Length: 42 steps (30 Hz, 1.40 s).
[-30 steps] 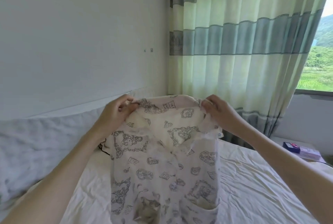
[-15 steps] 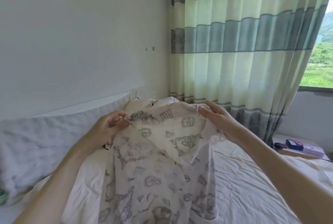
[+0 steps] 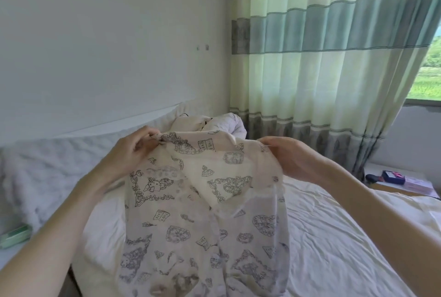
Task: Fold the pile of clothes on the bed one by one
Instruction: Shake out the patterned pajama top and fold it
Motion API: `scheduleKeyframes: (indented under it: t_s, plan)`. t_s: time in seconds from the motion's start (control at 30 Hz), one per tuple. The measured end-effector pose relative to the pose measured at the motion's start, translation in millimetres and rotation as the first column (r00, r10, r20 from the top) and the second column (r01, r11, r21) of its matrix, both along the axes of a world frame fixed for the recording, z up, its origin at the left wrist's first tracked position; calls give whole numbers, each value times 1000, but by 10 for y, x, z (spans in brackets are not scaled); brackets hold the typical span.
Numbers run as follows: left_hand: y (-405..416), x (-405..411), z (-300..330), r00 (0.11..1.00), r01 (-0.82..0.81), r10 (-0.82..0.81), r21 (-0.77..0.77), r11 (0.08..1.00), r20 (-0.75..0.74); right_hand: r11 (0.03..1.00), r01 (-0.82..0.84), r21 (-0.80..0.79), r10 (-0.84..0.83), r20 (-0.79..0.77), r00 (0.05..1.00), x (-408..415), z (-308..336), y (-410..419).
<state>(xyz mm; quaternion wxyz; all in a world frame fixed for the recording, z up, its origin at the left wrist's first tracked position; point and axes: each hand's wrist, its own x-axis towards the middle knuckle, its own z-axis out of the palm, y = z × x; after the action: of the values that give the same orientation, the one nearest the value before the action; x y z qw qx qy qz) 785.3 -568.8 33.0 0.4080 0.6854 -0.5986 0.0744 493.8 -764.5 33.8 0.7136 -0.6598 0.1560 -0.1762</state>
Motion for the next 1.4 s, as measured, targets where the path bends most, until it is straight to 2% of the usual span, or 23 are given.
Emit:
scheduleKeyframes:
  t_s: [0.1, 0.17, 0.2, 0.27, 0.33, 0.43, 0.5, 0.57, 0.67, 0.83, 0.97, 1.07, 1.17, 1.3, 1.4]
  plan:
    - [115, -18, -56, 995, 28, -29, -4, 1000, -99, 995, -92, -45, 89, -48, 995, -2, -79, 28]
    - [178, -26, -95, 994, 31, -29, 18, 999, -103, 989, -65, -130, 50, -118, 992, 30, -155, 82]
    - [208, -24, -117, 995, 30, -27, 36, 999, -97, 974, -25, -224, -9, -151, 989, 58, -200, 123]
    - [269, -7, -157, 997, 8, -2, 79, 997, -83, 861, 109, -496, -216, -163, 963, 136, -270, 214]
    - [347, -3, -204, 999, -40, 44, 108, 993, -30, 719, 243, -652, -383, -80, 920, 219, -320, 296]
    - [526, -29, -312, 993, -105, 95, 178, 978, 63, 660, 360, -659, -456, 29, 889, 292, -344, 433]
    - [661, -17, -398, 987, -138, 115, 243, 960, 109, 625, 372, -686, -466, 55, 883, 310, -364, 541]
    - [818, 0, -469, 988, -142, 125, 236, 961, 87, 536, 362, -763, -477, 80, 875, 305, -395, 704]
    - [1064, -34, -543, 996, -90, 91, 122, 988, -2, 445, 423, -789, -503, 170, 847, 256, -443, 979]
    - [1336, -211, -588, 991, -54, 32, -175, 983, -126, 433, 537, -724, -527, 280, 802, 62, -371, 1403]
    - [1376, -238, -405, 994, -47, 13, -311, 949, -113, 344, 625, -701, -558, 383, 736, -28, -232, 1657]
    - [1353, -173, -318, 999, -2, -16, -373, 928, -44, 235, 689, -686, -576, 472, 667, -10, -174, 1714]
    - [1258, -85, -376, 1000, 9, -8, -405, 914, 4, 177, 720, -671, -581, 519, 627, 91, -212, 1639]
    - [1027, 150, -665, 999, -41, 46, -360, 932, 5, 56, 681, -730, -552, 546, 630, 377, -503, 1411]
    - [822, 421, -945, 998, -42, 56, -310, 950, 34, 60, 632, -773, -530, 512, 676, 692, -829, 1094]
